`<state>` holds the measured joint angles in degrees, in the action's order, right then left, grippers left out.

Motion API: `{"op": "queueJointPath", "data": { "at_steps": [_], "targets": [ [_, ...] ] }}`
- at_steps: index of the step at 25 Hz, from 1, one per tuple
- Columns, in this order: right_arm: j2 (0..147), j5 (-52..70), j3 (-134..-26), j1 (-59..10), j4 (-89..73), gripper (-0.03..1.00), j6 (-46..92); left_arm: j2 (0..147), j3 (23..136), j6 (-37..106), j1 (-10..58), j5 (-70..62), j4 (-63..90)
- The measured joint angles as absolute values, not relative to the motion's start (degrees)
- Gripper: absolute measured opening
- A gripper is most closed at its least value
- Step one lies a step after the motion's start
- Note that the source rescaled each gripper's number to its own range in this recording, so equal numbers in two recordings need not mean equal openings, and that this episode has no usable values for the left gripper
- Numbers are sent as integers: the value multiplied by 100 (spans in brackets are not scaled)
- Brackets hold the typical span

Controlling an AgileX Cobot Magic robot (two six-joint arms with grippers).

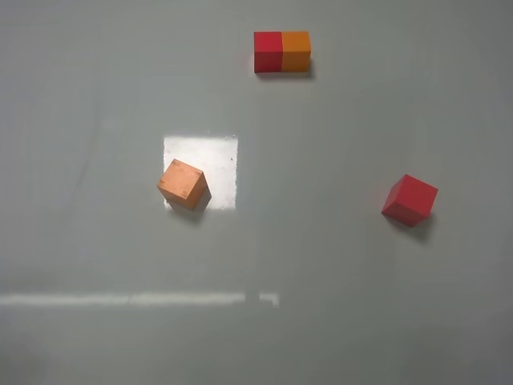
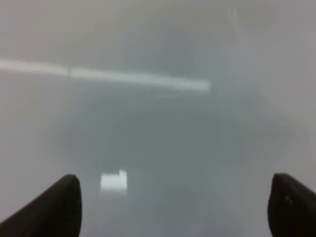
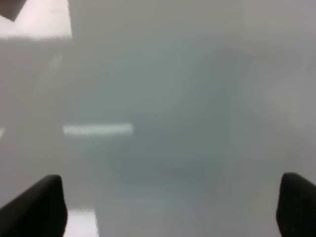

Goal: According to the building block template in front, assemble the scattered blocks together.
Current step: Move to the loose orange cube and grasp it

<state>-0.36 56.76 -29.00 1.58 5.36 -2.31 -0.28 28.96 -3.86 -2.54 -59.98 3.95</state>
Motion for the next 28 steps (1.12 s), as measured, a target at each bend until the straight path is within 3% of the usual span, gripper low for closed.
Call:
{"op": "queueJointPath", "data": {
  "at_steps": [17,28],
  "targets": [
    [19,5683,-2971,158,536,100,-160,-28,2896,-388,-254,-5990,395],
    [3397,5650,-5078,158,174,100,1344,-28,2896,-388,-254,-5990,395]
  ]
}}
